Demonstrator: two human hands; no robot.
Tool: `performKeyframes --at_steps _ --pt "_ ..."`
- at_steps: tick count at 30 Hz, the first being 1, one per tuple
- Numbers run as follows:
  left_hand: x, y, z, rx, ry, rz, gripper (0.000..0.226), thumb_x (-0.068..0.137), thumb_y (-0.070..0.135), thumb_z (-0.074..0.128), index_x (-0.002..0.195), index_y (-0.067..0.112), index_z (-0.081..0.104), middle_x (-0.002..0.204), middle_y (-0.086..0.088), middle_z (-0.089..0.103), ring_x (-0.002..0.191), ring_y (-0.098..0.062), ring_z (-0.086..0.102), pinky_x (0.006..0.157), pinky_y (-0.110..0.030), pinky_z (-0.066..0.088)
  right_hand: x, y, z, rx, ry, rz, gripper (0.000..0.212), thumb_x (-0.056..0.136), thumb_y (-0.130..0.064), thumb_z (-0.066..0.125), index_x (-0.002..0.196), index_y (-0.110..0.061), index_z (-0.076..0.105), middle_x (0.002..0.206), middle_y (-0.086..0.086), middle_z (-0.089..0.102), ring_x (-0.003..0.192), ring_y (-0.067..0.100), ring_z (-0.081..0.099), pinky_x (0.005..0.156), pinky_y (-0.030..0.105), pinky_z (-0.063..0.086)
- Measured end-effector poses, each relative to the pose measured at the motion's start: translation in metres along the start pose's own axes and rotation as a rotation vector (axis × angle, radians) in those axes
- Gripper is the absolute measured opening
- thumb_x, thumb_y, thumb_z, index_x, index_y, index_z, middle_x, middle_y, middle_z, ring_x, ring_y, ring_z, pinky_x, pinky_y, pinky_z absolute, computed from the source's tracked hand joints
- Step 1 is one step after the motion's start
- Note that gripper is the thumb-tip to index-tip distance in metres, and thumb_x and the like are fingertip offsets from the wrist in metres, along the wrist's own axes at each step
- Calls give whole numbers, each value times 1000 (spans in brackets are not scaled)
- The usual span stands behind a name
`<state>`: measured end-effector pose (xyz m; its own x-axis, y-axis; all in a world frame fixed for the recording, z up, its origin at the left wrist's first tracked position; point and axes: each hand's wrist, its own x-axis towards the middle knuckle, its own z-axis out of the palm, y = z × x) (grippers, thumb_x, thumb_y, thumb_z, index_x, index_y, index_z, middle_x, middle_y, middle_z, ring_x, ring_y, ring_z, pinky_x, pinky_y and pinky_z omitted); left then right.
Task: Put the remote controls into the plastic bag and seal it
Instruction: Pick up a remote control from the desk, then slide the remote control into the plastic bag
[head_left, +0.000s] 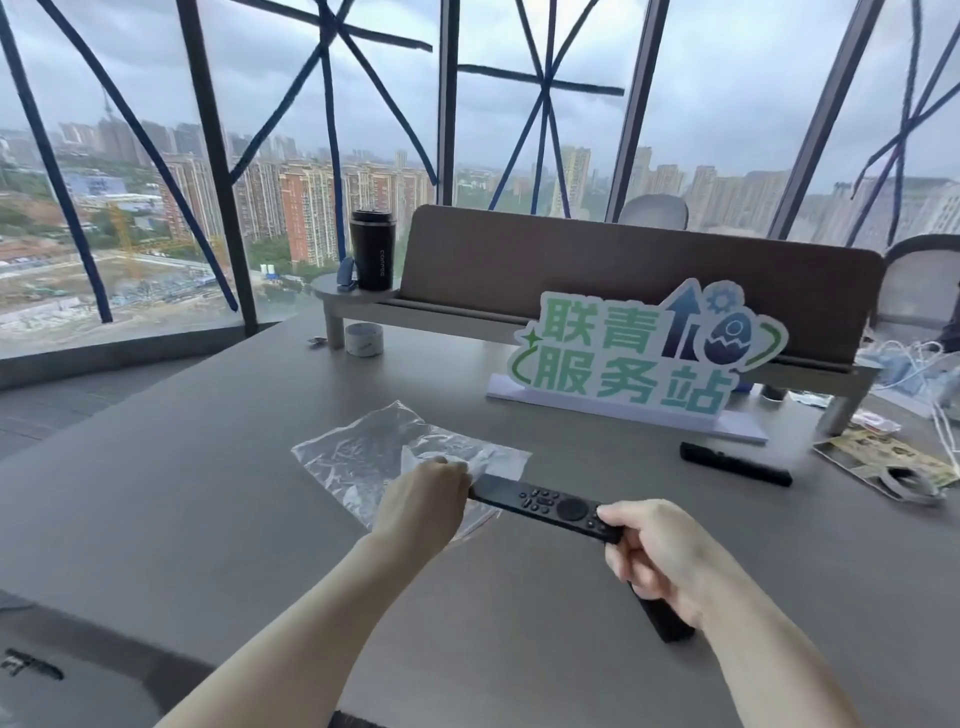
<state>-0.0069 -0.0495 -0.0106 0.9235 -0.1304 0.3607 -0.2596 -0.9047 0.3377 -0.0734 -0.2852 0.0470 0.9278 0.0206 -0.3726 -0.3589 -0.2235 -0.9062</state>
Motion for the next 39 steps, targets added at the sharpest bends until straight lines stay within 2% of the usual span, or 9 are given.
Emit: performKeyframes --at_steps 8,13,15,18,21,24,31,36,39 --pt "6 28 -1 -39 28 8 34 96 33 37 76 12 56 84 -9 67 80 -36 60 58 -35 40 30 15 42 -12 23 -30 27 96 -22 49 98 -3 68 73 6 78 38 19 50 42 23 35" --pt "11 29 8 -71 11 10 33 94 33 40 72 14 54 78 -8 67 76 -35 59 60 -36 44 21 46 -14 -726 526 -56 30 88 -42 50 89 -15 63 87 3 72 75 26 62 70 32 53" --pt "10 35 14 -73 12 20 33 93 34 40 69 14 51 76 -5 65 75 -33 58 58 -33 39 14 56 -26 -955 488 83 52 80 -64 50 101 -18 60 102 2 66 92 27 62 76 33 48" --pt "7 47 18 -87 -3 29 33 93 33 41 65 16 45 69 -2 57 74 -34 56 57 -32 35 8 66 -24 -1047 387 127 56 76 -63 56 110 -18 56 108 1 65 100 24 63 74 33 42" --pt "7 56 19 -106 -16 28 33 93 34 41 64 19 42 71 -4 60 73 -33 56 58 -33 38 -3 65 -35 -804 339 84 40 79 -47 61 103 -17 53 89 2 71 70 21 63 56 27 42" --pt "8 67 16 -148 -13 32 35 94 35 42 62 20 40 68 -4 58 68 -32 53 57 -35 41 -24 54 -61 -340 199 11 24 89 -31 59 95 -9 55 58 5 66 35 17 36 37 20 24" --pt "11 98 13 -197 -47 72 34 94 34 43 72 14 59 76 -9 69 73 -33 60 62 -36 46 -38 34 -62 -81 116 -82 20 93 -29 58 81 -13 58 52 5 54 36 14 24 38 21 15" --pt "12 107 9 -236 -50 50 33 94 32 44 79 12 67 75 -9 69 74 -31 61 62 -35 46 -3 39 -9 78 45 -122 22 97 -24 52 95 -8 68 77 11 75 37 17 45 37 21 31" --pt "17 106 6 -271 -30 19 35 95 32 45 73 11 63 68 -5 62 69 -28 56 59 -33 40 -1 47 -26 35 218 -143 19 92 -14 53 88 -10 71 78 9 78 36 17 51 38 22 34"
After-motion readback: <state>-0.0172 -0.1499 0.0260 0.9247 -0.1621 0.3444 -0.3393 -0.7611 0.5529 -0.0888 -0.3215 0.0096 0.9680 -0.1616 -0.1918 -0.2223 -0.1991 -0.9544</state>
